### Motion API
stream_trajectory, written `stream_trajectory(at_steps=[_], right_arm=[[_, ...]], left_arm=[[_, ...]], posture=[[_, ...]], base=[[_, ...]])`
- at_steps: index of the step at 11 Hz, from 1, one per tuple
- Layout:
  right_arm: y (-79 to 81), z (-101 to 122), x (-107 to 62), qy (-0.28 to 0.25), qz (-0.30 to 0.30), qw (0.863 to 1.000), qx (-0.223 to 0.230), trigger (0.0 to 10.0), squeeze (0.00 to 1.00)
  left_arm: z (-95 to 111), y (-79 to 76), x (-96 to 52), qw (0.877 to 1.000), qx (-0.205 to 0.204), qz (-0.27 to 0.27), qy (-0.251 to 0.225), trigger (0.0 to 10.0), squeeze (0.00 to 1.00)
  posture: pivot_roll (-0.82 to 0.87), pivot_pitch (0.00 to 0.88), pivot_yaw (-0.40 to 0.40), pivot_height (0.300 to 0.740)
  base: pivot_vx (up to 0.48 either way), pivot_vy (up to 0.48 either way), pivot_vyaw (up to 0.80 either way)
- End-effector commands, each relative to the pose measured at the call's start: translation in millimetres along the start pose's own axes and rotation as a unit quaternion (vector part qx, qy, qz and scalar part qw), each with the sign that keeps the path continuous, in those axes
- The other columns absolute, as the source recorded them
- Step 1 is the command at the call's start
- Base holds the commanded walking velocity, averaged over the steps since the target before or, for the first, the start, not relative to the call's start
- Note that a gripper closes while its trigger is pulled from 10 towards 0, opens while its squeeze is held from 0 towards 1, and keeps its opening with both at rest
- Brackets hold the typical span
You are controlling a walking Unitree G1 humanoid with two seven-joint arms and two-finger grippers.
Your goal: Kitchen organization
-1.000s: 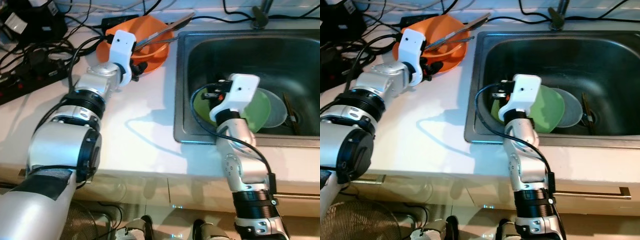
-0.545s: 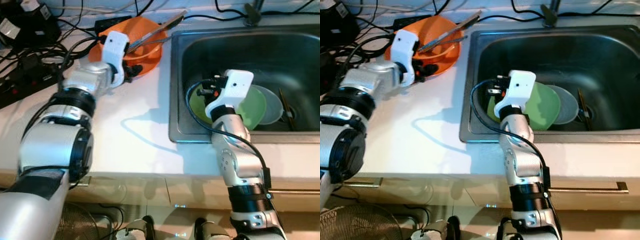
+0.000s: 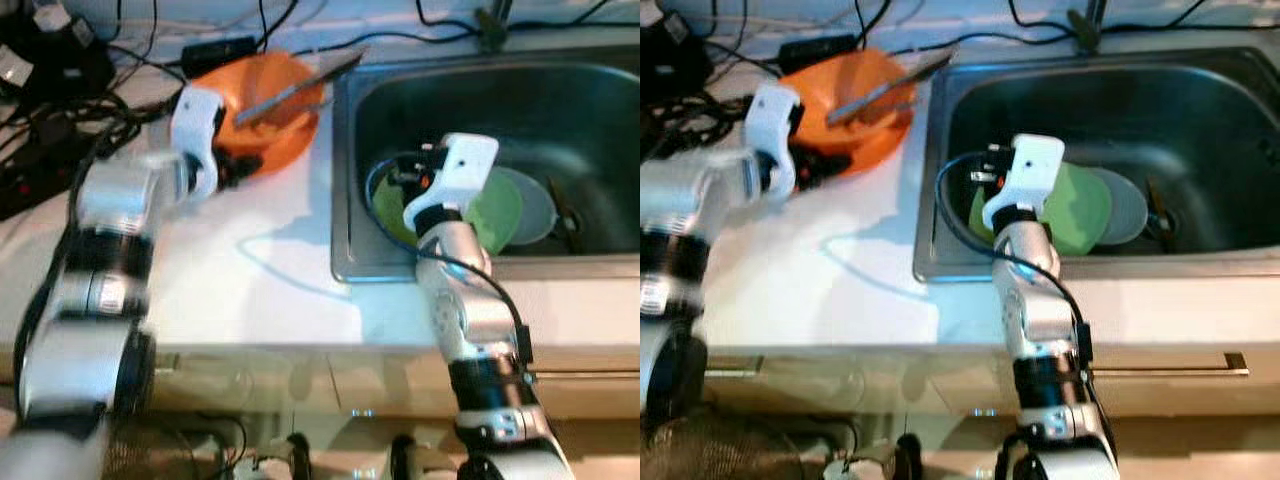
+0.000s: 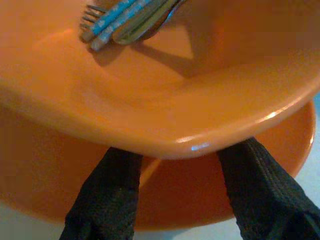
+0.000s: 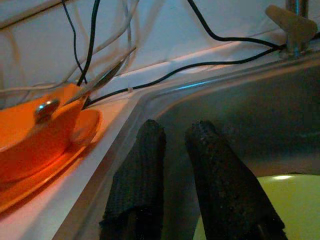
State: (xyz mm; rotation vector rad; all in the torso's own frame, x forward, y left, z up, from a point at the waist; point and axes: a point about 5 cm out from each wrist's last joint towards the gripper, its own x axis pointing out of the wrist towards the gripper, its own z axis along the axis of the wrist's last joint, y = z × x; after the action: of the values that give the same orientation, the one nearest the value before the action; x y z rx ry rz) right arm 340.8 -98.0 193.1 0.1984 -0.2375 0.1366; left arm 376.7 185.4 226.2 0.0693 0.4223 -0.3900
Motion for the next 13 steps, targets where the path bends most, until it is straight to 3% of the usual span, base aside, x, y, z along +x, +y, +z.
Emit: stream_trajectory(at_steps=[1, 4, 9, 13], right_arm=[[-13.8, -29, -9.1, 0.05, -0.022, 0.998, 0.013, 10.0, 0.0], [-13.4, -29, -5.3, 0.044, -0.021, 0.999, 0.017, 10.0, 0.0], [-16.2, -31, 0.1, 0.045, -0.014, 0.999, 0.017, 10.0, 0.0], [-18.3, -28, 9.8, 0.045, -0.003, 0.999, 0.011, 10.0, 0.0]], left_arm=[[-24, -11.7, -4.2, 0.998, -0.006, -0.034, 0.05, 10.0, 0.0], [-49, -37.3, -34.9, 0.996, -0.021, -0.05, 0.071, 10.0, 0.0], [-61, -53.8, -86.5, 0.996, -0.049, -0.003, 0.069, 10.0, 0.0], [-61, -57.4, -100.6, 0.998, -0.044, 0.032, 0.038, 10.0, 0.0]], posture=[[0.17, 0.163, 0.17, 0.74], [0.19, 0.142, 0.17, 0.74], [0.24, 0.152, 0.133, 0.74], [0.27, 0.149, 0.094, 0.74]], base=[[0.0, 0.0, 0.0], [0.0, 0.0, 0.0], [0.0, 0.0, 0.0], [0.0, 0.0, 0.0]])
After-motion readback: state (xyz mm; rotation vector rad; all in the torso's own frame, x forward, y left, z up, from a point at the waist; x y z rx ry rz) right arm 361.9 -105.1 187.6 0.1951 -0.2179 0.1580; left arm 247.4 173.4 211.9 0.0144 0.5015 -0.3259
